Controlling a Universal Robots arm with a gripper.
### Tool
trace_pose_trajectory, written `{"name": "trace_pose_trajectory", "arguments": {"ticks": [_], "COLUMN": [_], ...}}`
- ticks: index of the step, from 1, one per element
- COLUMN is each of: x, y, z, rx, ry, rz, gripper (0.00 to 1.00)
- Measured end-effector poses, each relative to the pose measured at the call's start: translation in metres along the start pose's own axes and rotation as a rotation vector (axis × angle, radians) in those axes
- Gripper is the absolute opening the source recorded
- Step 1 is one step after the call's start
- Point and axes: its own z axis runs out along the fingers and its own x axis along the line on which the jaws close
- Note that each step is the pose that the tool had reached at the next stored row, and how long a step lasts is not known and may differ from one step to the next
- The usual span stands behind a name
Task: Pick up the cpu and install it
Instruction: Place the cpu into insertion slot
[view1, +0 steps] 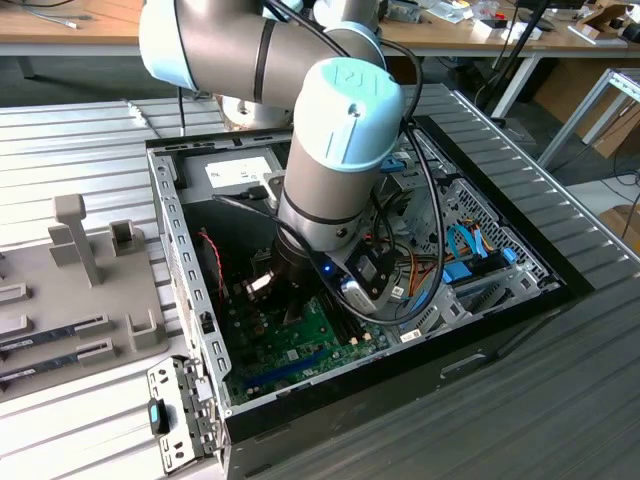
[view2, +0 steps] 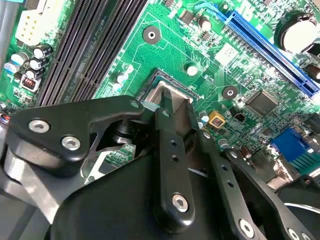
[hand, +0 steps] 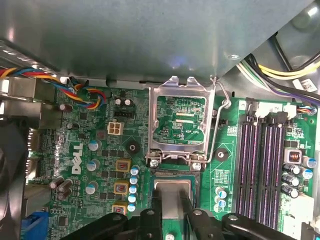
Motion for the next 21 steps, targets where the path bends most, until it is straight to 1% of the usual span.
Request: {"name": "trace_pose_trajectory", "arguments": {"ticks": [2, 3, 4, 9, 10, 11, 12, 16, 21], "x": [0.0000, -0.0001, -0.0001, -0.0001, -0.0001, -0.0001, 0.0000, 0.0030, 0.0030], "y": [0.0000, 0.0001, 0.0002, 0.0002, 0.0003, 0.0005, 0.0012, 0.0018, 0.0026], "z": [0.0001, -0.0044, -0.0075, -0.0067, -0.0063, -0.0056, -0.0054, -0.0050, -0.0025], "rx": [-0.0002, -0.0004, -0.0002, -0.0001, 0.0001, 0.0003, 0.0003, 0.0004, 0.0004], "ry": [-0.0001, -0.0002, -0.0001, -0.0002, -0.0003, -0.0007, -0.0009, -0.0008, -0.0008], "rz": [0.000, 0.000, 0.000, 0.003, 0.012, 0.036, 0.042, 0.042, 0.042], "gripper": [0.39, 0.39, 0.39, 0.39, 0.39, 0.39, 0.39, 0.39, 0.39]}}
